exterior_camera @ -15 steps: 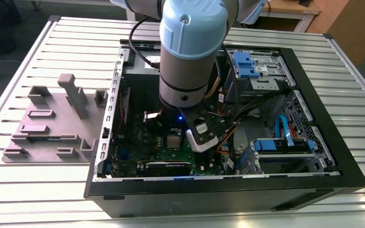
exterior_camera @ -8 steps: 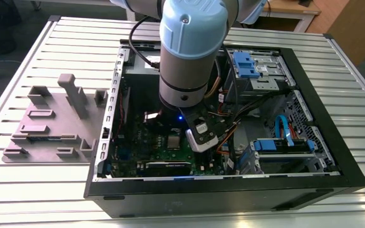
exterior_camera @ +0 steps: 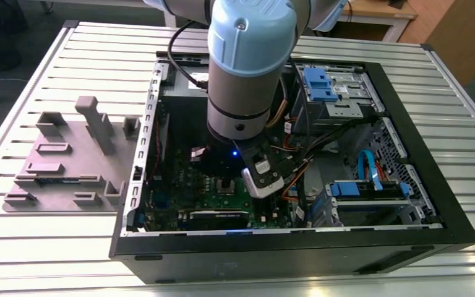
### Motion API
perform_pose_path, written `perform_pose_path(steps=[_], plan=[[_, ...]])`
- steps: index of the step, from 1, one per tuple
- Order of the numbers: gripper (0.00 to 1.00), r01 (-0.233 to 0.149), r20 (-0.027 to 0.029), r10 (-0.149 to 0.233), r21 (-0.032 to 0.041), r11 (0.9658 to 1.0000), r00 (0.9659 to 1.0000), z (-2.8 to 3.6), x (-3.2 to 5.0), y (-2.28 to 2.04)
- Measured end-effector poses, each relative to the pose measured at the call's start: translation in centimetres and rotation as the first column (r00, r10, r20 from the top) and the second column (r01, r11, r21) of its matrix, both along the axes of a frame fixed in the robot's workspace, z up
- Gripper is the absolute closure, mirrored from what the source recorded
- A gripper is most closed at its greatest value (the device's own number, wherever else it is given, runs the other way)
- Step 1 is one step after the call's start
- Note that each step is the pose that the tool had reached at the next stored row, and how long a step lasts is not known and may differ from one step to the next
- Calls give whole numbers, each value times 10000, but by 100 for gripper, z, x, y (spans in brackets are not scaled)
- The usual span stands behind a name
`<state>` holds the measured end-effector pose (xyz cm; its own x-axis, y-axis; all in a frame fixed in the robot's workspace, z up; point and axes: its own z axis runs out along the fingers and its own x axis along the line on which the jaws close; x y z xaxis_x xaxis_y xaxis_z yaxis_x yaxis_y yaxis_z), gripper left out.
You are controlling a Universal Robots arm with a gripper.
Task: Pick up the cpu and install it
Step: 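Place the cpu into insertion slot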
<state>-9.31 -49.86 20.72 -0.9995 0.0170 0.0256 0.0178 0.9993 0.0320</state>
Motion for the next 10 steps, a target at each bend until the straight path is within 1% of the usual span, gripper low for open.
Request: perform_pose_path(steps=[6,7,10], plan=[[89,-1,0,1,0,10000,10000,3,-2,0],[89,-1,7,1,-4,10000,10000,4,-14,-1],[89,0,74,0,0,10000,10000,-3,-61,0]])
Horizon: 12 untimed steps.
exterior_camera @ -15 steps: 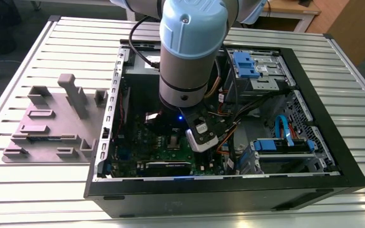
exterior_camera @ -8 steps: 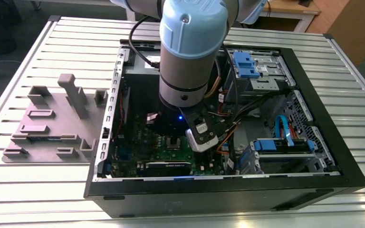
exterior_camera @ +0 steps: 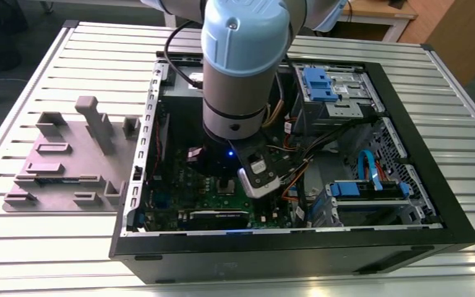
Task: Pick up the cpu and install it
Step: 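Place the cpu into insertion slot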
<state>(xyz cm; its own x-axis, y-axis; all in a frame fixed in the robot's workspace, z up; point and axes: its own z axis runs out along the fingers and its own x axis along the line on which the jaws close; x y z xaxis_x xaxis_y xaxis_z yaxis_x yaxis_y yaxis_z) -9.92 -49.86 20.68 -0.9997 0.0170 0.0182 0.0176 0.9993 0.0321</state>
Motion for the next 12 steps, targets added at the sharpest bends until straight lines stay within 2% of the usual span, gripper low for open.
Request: perform_pose_path(steps=[5,12], plan=[[89,8,113,-8,-1,10000,9999,-17,-3,0],[89,208,128,-208,1,9998,9997,-19,-3,0]])
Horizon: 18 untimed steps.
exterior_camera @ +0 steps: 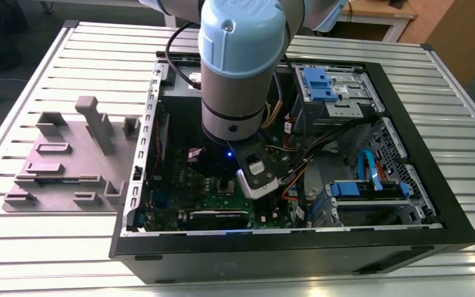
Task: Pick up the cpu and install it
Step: 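Place the cpu into insertion slot, then close the cpu cover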
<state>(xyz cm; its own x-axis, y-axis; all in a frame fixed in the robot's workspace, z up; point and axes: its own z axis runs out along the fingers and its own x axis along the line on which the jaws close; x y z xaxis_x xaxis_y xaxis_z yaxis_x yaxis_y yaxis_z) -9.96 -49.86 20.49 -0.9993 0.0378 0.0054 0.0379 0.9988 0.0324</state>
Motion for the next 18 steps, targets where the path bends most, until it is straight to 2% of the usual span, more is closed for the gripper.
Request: perform_pose_path(steps=[15,18], plan=[[89,8,-1,-8,-2,10000,10000,49,1,0],[89,8,-2,-8,-3,10000,10000,50,33,0]])
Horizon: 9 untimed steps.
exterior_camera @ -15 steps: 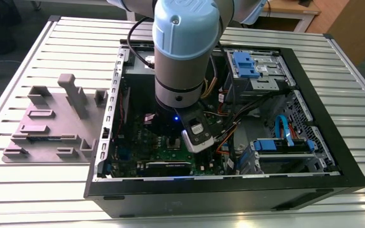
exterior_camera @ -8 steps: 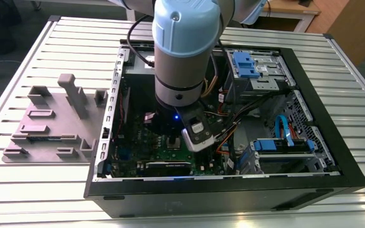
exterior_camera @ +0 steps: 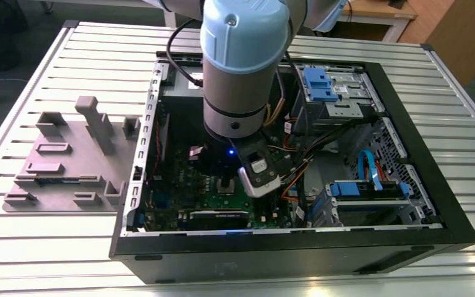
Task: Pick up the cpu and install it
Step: 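Close the cpu cover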
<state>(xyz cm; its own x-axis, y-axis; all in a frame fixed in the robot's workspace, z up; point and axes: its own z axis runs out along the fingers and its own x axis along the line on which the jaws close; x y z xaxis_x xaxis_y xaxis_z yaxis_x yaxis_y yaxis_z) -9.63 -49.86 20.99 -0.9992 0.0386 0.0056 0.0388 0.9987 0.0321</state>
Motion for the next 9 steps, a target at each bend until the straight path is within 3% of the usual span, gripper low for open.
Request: perform_pose_path(steps=[9], plan=[[89,0,1,0,2,10000,10000,-2,162,0]])
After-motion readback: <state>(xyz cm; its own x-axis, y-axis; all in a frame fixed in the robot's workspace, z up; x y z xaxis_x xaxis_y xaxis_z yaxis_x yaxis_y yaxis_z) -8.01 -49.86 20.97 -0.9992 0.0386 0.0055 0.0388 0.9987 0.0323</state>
